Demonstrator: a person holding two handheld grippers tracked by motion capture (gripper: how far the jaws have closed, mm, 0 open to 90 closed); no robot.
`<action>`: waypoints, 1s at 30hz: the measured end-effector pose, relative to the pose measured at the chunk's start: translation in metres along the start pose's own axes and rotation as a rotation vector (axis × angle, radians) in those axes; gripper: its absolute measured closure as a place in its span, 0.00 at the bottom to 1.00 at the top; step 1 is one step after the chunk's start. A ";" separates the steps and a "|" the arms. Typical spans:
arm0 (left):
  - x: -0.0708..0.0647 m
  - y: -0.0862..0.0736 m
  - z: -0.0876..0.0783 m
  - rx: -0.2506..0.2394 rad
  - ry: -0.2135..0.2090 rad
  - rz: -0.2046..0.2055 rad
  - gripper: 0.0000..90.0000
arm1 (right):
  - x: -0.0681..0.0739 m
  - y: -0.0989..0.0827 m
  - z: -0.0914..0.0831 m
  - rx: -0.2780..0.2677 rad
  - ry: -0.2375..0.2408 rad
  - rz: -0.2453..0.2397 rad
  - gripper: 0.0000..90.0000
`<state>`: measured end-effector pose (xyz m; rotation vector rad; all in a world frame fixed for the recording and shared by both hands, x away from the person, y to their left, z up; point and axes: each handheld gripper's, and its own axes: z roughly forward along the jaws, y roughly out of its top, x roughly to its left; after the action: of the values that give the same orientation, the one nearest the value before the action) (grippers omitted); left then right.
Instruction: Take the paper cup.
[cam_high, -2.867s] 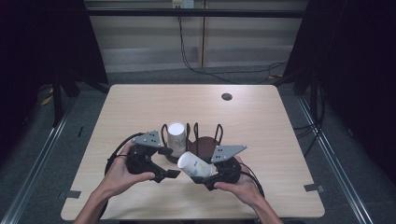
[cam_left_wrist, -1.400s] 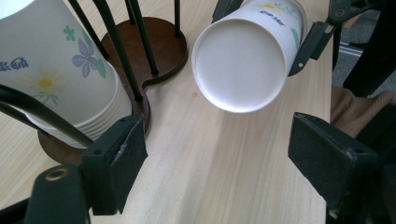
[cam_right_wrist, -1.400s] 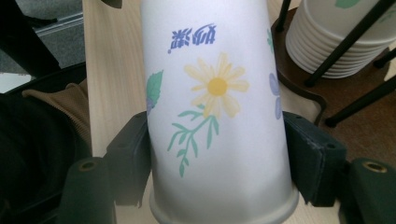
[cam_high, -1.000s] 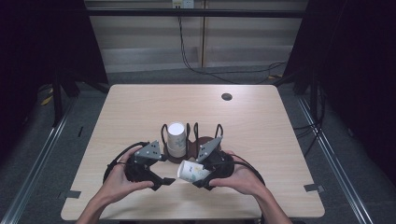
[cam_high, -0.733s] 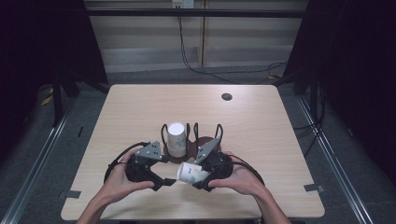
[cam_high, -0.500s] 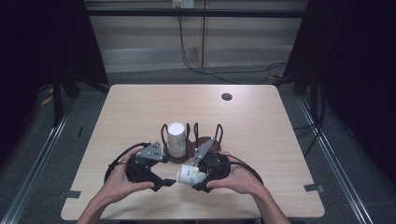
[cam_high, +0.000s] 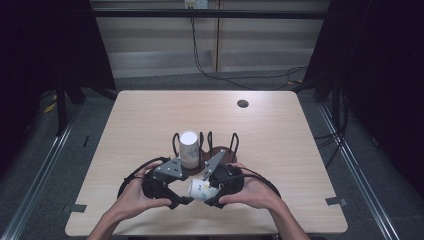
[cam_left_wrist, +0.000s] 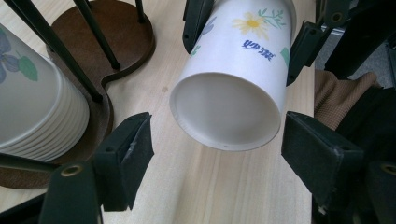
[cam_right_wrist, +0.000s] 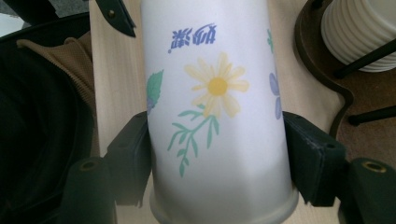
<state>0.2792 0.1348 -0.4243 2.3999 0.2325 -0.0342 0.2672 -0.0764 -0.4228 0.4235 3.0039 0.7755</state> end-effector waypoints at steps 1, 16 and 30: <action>0.000 0.000 0.000 0.001 0.001 0.003 0.27 | 0.000 0.000 0.000 0.000 0.000 0.000 0.35; 0.000 -0.001 0.004 0.027 -0.015 0.007 0.28 | 0.004 0.004 0.008 0.015 0.002 -0.021 0.35; -0.005 0.006 0.012 0.027 -0.080 0.031 0.35 | 0.006 0.003 0.005 0.008 0.031 -0.037 0.35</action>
<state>0.2754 0.1222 -0.4288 2.4231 0.1580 -0.1195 0.2622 -0.0699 -0.4258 0.3579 3.0355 0.7743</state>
